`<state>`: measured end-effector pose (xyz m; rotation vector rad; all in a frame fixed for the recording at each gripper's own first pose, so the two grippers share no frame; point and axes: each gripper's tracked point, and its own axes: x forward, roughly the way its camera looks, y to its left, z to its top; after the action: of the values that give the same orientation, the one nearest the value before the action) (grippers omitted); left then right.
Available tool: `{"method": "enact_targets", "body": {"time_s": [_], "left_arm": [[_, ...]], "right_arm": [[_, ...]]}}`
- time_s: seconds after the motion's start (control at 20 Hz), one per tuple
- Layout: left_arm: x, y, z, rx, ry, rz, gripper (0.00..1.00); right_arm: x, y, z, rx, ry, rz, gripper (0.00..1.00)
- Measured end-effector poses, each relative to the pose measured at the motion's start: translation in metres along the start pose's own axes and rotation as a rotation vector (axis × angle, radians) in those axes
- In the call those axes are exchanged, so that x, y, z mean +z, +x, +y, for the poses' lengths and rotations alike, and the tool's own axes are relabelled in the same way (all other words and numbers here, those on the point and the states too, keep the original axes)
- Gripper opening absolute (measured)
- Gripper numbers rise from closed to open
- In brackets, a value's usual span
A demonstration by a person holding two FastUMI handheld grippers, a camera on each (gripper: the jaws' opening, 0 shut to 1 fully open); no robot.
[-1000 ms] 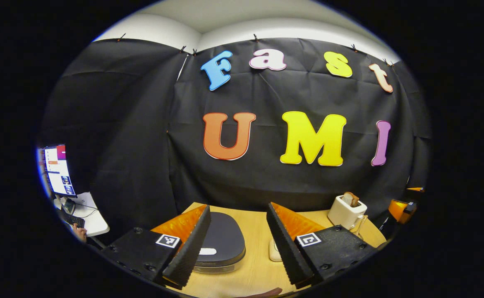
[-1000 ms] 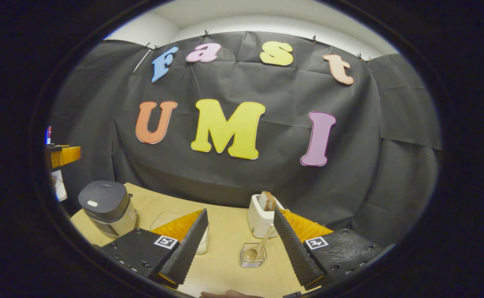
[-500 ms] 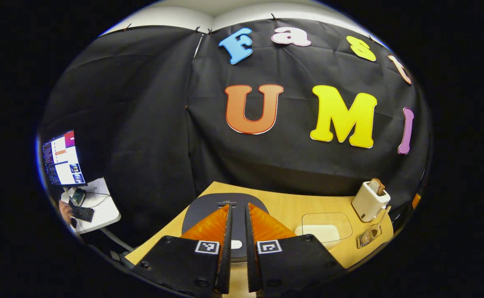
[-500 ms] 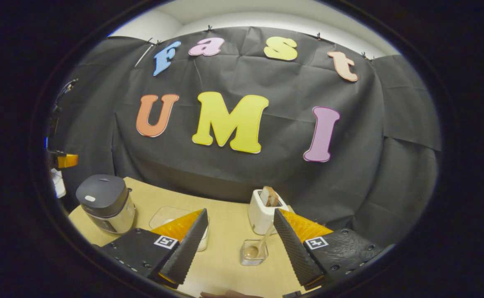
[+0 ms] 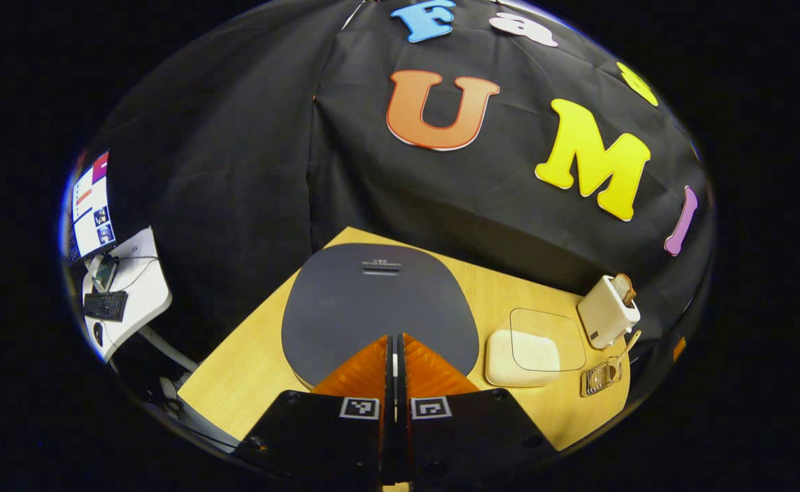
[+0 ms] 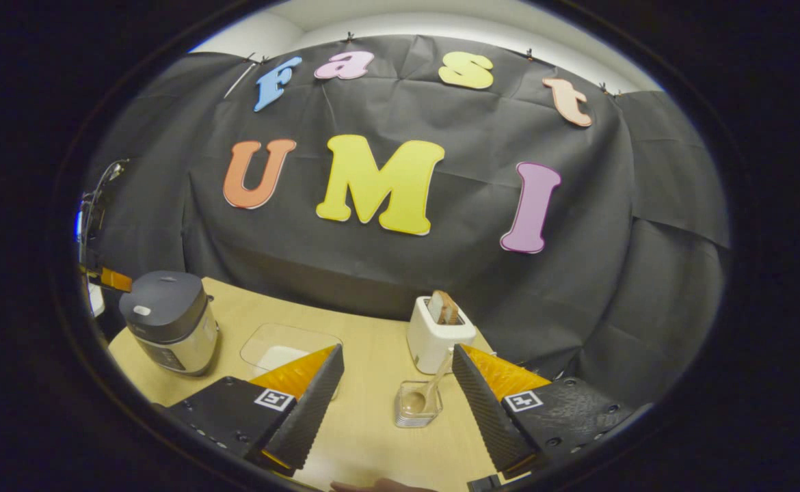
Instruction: Close the left gripper, press the button to open the rice cooker; take a wooden spoon from the chopstick holder with the right hand, scoop a spoonful of rice and pour it into the rice cooker, then put the wooden spoon back into the chopstick holder.
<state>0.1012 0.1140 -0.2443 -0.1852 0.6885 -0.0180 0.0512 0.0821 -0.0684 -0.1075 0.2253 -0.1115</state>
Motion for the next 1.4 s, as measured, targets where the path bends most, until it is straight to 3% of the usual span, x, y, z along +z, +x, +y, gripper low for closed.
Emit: {"method": "enact_targets", "body": {"time_s": [0.15, 0.25, 0.75, 0.85, 1.0, 1.4], "left_arm": [[-0.001, 0.010, -0.008, -0.033, -0.013, 0.017, 0.00], [-0.008, 0.017, -0.010, -0.043, -0.020, 0.045, 0.03], [-0.028, 0.026, -0.008, -0.046, -0.006, 0.146, 0.03], [-0.033, 0.026, -0.005, -0.039, 0.010, 0.192, 0.03], [-0.031, 0.032, -0.006, -0.049, -0.052, 0.222, 0.03], [0.000, 0.015, -0.014, -0.048, -0.071, 0.148, 0.03]], "right_arm": [[-0.005, 0.001, -0.006, -0.006, 0.014, 0.022, 0.95], [-0.008, 0.002, -0.008, -0.014, 0.019, 0.029, 0.96], [-0.017, 0.011, -0.004, -0.001, -0.001, 0.057, 0.97], [-0.018, 0.015, -0.002, 0.004, 0.000, 0.065, 0.94], [-0.019, 0.018, -0.001, 0.007, 0.004, 0.073, 0.95], [-0.004, 0.015, 0.004, 0.029, -0.024, 0.035, 0.97]]}}
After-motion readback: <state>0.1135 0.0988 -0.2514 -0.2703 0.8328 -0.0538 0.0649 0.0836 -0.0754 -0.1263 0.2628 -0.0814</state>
